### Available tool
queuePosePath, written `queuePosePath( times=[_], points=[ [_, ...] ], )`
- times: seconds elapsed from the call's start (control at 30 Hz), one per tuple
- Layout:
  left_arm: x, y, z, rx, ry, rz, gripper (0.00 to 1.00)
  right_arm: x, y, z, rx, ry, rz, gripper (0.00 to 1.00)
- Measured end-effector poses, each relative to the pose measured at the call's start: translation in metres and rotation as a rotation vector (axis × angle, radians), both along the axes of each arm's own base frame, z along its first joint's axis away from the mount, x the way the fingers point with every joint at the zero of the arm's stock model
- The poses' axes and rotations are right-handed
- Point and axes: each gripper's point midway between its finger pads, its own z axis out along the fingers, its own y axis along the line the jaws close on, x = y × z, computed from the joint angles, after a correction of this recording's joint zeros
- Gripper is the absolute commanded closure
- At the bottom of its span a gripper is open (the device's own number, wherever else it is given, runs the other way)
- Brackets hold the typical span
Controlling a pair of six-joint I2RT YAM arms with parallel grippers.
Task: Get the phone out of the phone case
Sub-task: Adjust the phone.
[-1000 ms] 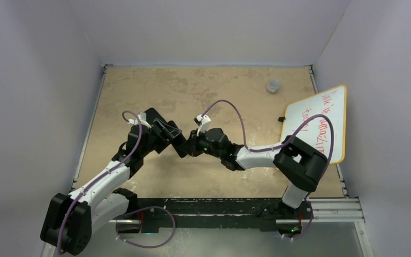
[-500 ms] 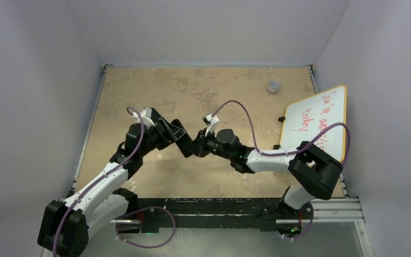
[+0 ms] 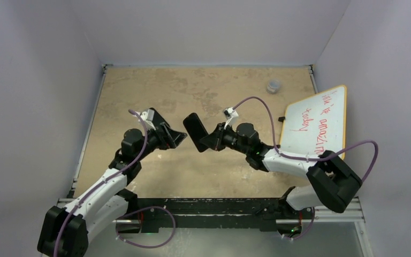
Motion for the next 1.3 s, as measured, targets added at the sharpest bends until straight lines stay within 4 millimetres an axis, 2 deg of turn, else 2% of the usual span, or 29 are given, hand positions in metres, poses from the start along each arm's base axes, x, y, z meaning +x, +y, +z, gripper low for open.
queuePosePath(
  times=[0.13,0.33,0.63,0.73,1.0,1.3],
  points=[
    [-0.007,-0.006,-0.001,-0.021,-0.021,-0.051,0.18,-0.004,-0.004,0.018,0.040,-0.018,0.042,1.00],
    [-0.011,-0.017,0.024,-0.096,-0.111,-0.118,0.18,-0.007,-0.011,0.038,0.113,-0.015,0.098,1.00],
    [-0.017,-0.030,0.035,-0.229,-0.113,-0.183,0.20,-0.029,-0.001,0.070,0.265,0.012,0.234,1.00],
    [-0.017,-0.032,0.036,-0.268,-0.106,-0.187,0.24,-0.034,0.001,0.080,0.303,0.002,0.271,1.00],
    [-0.021,-0.037,0.041,-0.377,-0.085,-0.217,0.46,-0.037,0.007,0.074,0.348,0.067,0.326,1.00],
    [-0.029,-0.040,0.063,-0.460,-0.137,-0.264,0.59,-0.043,0.012,0.072,0.409,0.136,0.390,1.00]
  ],
)
